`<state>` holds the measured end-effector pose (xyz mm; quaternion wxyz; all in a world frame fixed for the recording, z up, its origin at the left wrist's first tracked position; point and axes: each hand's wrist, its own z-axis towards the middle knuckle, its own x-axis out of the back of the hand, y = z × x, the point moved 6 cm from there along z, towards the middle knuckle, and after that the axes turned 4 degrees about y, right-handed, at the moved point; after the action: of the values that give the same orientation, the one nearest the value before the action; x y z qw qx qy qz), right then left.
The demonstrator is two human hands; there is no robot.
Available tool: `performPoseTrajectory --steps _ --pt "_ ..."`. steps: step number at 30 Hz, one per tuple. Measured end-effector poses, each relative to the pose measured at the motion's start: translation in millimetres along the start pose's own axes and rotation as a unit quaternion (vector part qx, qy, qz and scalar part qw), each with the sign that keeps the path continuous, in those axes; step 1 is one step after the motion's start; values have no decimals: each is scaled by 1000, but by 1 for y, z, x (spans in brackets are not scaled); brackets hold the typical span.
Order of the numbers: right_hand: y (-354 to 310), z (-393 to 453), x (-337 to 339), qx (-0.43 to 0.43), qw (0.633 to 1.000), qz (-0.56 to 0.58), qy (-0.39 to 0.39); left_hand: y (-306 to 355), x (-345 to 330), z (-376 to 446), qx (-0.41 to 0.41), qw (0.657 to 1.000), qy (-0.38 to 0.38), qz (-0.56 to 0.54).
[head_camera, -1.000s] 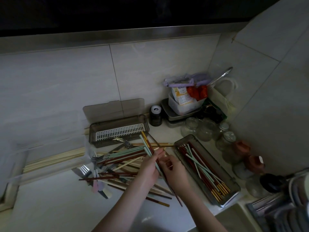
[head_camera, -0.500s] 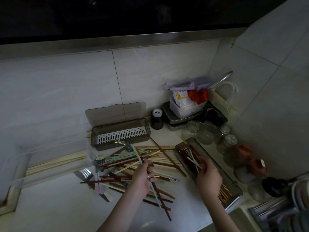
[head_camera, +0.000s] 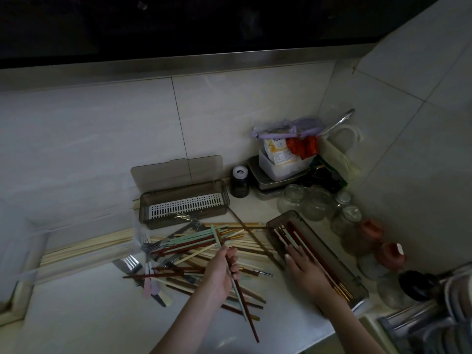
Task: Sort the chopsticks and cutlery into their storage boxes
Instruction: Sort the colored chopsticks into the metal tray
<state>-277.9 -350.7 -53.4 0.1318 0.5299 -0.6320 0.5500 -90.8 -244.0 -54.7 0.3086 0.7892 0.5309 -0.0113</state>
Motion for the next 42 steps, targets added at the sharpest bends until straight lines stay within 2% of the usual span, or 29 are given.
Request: performPoseTrajectory --steps 2,5,8,10,11,13,15,17,20,24,27,29,31,33,36,38,40,42 --pt "9 1 3 -8 996 -89 17 -2 0 0 5 1000 2 1" --pt "17 5 4 -45 990 -118 60 0 1 0 0 1000 12 4" --pt "4 3 7 -53 987 -32 151 1 0 -4 -12 1000 6 1" --pt "-21 -7 9 0 977 65 202 -1 -2 -7 -14 1000 -15 -3" --pt "-37 -13 5 32 973 108 199 -2 -4 -9 -11 999 -31 -17" --pt "-68 -22 -11 61 974 169 138 -2 -11 -12 -20 997 -57 -37" --pt "-92 -28 -31 49 971 229 49 1 -15 -15 -44 997 -51 -28" --pt "-105 -28 -48 22 968 248 -8 5 -15 -12 -74 997 -23 -14" --pt "-106 -25 -56 -3 975 221 -9 6 -8 -6 -87 996 10 -9" --pt "-102 -19 -50 14 984 175 29 1 -2 -1 -46 998 4 -38" --pt "-78 -15 -23 -21 967 198 159 1 -3 -1 -44 998 -30 -40" --pt "-54 -16 7 -38 952 139 269 2 -2 -2 -34 997 -40 -51" --pt "-28 -18 31 -69 941 50 328 3 2 -3 -29 998 -25 -59" --pt "-3 -17 41 -127 939 -15 320 3 4 -1 -38 998 -6 -56" --pt "21 -13 29 -172 955 -62 234 0 -1 0 -30 998 8 -54" --pt "20 -11 22 -138 965 -25 222 -2 -5 -2 -20 998 8 -55" --pt "0 -15 22 -56 964 25 258 -3 -9 -5 -20 999 -3 -47" --pt "-32 -24 20 6 961 135 241 -4 -12 -6 -32 999 -22 -36"
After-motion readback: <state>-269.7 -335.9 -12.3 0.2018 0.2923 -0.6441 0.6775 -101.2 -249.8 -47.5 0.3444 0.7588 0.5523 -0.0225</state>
